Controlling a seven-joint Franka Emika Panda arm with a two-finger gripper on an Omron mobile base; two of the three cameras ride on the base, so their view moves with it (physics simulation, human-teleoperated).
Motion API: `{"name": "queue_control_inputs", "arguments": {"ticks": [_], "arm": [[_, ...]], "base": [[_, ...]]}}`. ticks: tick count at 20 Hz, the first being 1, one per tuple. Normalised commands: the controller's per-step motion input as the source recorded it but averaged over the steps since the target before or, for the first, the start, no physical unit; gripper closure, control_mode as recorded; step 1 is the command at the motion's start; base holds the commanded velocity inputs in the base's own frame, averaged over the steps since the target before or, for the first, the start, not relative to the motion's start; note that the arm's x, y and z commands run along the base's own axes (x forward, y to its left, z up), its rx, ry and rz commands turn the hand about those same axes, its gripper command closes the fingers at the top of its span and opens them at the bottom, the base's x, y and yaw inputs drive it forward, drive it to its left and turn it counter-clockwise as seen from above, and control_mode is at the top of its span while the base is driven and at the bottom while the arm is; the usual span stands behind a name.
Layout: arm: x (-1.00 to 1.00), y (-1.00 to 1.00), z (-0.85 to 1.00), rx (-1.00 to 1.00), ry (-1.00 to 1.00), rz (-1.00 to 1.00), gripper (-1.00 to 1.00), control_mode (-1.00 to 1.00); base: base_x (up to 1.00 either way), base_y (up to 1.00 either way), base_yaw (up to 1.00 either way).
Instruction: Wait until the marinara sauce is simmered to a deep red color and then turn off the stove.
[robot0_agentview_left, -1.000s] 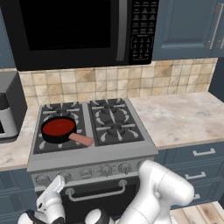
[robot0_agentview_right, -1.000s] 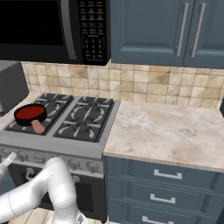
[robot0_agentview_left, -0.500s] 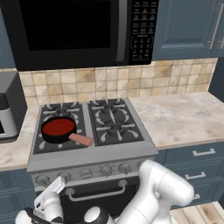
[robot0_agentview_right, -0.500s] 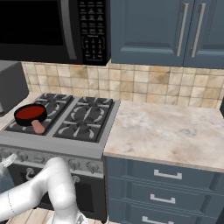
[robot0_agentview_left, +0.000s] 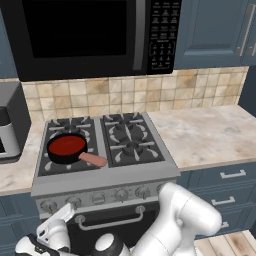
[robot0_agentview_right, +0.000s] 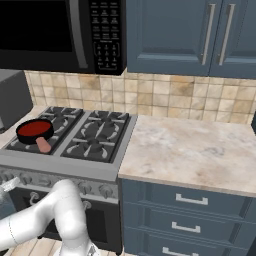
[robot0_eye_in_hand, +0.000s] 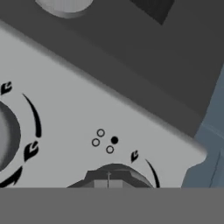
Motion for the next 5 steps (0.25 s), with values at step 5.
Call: {"name": "queue_control_inputs", "arguments": {"ticks": [5], "arm": [[0.0,0.7,-0.34,0.07,0.03,0.0,1.0,-1.0]], "base": [[0.0,0.0,0.0]]}}
